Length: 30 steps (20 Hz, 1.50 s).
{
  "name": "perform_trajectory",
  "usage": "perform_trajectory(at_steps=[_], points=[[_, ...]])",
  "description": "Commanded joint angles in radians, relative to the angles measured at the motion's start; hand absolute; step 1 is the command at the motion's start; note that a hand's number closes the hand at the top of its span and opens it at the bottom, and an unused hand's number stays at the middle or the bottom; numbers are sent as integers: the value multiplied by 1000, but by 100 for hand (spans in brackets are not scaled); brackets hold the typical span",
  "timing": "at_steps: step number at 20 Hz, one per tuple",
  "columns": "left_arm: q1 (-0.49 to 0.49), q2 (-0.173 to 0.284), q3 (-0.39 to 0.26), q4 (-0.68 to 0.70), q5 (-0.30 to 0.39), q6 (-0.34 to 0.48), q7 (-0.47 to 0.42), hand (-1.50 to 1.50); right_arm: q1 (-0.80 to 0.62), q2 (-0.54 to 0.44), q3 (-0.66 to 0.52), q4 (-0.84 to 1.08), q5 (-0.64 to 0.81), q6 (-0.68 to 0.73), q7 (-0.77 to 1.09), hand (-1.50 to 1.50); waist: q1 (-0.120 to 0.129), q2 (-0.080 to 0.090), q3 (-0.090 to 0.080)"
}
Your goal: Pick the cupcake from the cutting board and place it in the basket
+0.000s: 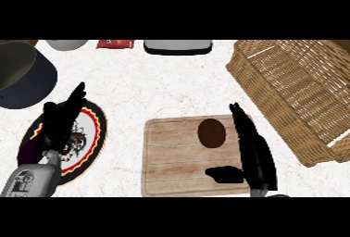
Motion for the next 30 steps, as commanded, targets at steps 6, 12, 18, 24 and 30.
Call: perform_trajectory(at_steps=[6,12,18,24,30], points=[[40,-64,-5,-39,-57,-1,6,0,-105,84,-89,185,11,4,-73,-150,3,0,0],[-11,-31,75,11,-37,-71,-2,0,-92,105,-102,179,20,58,-57,-150,-1,0,0],[32,-57,76,44,-60,-74,-75,0,-69,120,-42,225,27,3,-71,-150,-1,0,0],[-77,-34,130,148,-50,-105,-74,0,-166,120,-51,367,-27,-97,-93,-150,0,1,0],[-65,-77,91,75,-110,-47,-24,0,-126,85,-80,409,44,-66,-197,150,-2,0,0]])
